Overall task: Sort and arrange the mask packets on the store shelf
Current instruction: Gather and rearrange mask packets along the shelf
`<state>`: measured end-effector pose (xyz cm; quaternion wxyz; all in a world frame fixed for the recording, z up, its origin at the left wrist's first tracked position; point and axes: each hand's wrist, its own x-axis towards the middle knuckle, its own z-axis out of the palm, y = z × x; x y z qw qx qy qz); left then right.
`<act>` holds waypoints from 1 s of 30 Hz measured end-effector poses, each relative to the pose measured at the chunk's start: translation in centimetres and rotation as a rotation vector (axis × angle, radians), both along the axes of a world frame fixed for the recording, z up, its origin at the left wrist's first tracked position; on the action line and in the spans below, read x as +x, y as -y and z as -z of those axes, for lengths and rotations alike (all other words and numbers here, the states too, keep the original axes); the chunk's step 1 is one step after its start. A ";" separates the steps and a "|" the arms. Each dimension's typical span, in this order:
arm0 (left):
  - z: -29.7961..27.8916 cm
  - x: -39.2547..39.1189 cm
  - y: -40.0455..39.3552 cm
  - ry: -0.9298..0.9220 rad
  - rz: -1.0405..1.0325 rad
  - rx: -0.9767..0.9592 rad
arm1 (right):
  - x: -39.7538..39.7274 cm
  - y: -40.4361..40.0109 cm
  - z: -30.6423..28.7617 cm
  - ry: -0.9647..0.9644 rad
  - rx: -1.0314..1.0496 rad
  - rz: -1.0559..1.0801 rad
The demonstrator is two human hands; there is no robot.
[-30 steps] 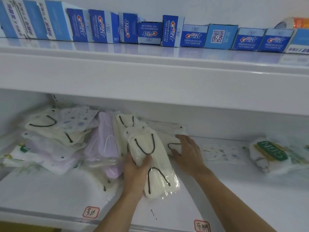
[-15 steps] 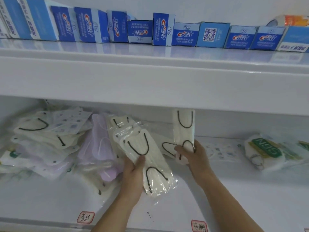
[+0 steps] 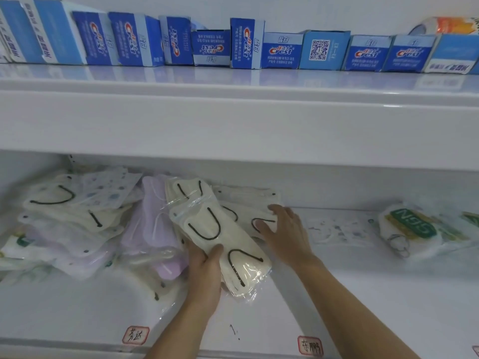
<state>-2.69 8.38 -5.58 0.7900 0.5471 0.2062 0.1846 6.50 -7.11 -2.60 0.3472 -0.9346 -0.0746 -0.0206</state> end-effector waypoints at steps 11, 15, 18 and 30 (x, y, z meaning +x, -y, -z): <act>-0.2 0.0 0.2 -0.025 -0.025 -0.013 | -0.2 2.3 1.1 0.025 0.184 0.185; -0.6 -0.2 0.3 -0.019 -0.022 -0.058 | -3.6 1.4 1.8 -0.035 0.534 0.172; -1.2 -0.3 0.4 0.038 0.055 -0.055 | -5.3 0.2 2.5 -0.011 0.350 -0.039; -4.1 -5.6 -4.9 0.037 -0.201 0.251 | -2.3 -6.1 -0.9 -0.126 0.428 -0.100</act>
